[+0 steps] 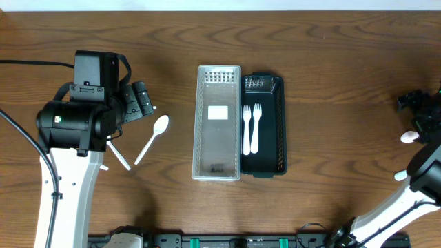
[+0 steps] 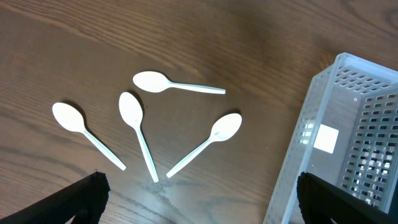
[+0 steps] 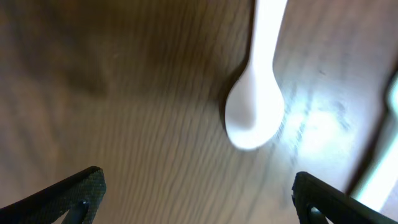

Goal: Pack container
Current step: 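Move the right gripper right and grasp a white spoon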

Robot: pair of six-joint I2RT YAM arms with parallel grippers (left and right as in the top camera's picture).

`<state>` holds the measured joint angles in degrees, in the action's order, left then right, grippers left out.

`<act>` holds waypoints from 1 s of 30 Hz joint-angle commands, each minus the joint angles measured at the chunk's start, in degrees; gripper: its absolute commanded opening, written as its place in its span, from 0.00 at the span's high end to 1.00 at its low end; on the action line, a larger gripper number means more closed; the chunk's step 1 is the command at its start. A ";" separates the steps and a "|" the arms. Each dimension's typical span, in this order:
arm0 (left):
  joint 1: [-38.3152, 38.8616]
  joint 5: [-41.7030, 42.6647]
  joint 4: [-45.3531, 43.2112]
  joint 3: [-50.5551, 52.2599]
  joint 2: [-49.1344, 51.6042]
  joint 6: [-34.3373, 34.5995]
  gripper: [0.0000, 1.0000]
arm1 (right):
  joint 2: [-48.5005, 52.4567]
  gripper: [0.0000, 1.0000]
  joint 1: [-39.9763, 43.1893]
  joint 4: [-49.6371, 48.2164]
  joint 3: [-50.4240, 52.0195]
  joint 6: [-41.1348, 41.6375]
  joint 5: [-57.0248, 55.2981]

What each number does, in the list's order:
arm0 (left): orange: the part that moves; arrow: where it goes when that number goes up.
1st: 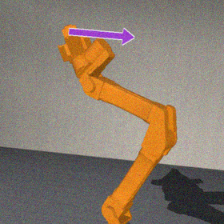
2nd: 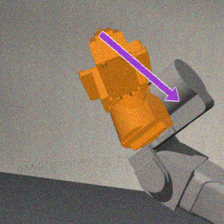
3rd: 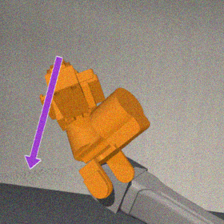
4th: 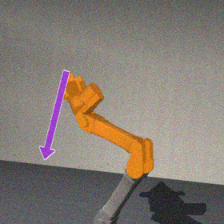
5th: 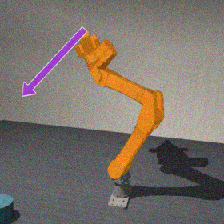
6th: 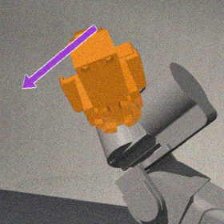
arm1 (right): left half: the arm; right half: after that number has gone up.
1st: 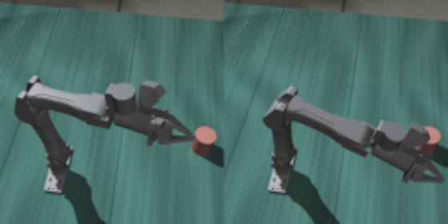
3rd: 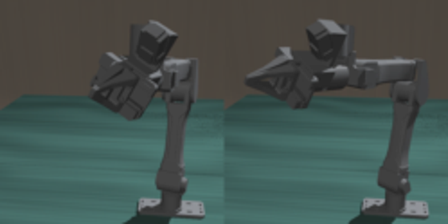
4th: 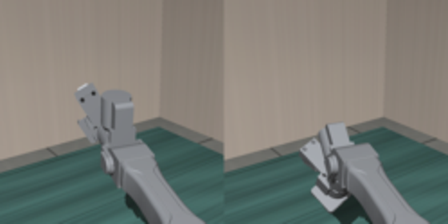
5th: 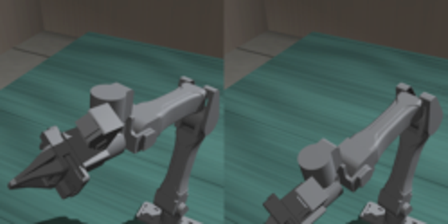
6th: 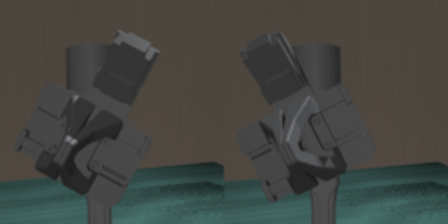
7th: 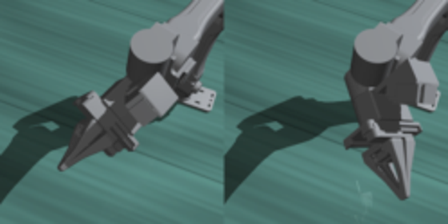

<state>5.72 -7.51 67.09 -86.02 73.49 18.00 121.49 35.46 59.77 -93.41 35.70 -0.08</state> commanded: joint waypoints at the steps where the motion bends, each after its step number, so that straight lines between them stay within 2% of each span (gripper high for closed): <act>1: -0.28 -0.68 0.15 0.20 0.28 0.11 0.02 | 2.23 0.01 0.94 -0.92 0.33 -1.07 0.33; 25: -0.28 -0.66 0.13 0.20 0.28 0.35 0.02 | 5.99 0.01 2.89 -4.26 0.48 -1.38 -3.15; 30: -0.28 -0.66 0.13 0.20 0.28 0.37 0.02 | 6.14 0.06 2.89 -4.28 0.57 -1.73 -3.15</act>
<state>5.72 -7.51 67.07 -86.02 73.49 18.04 126.30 37.91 55.42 -93.25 34.87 -2.17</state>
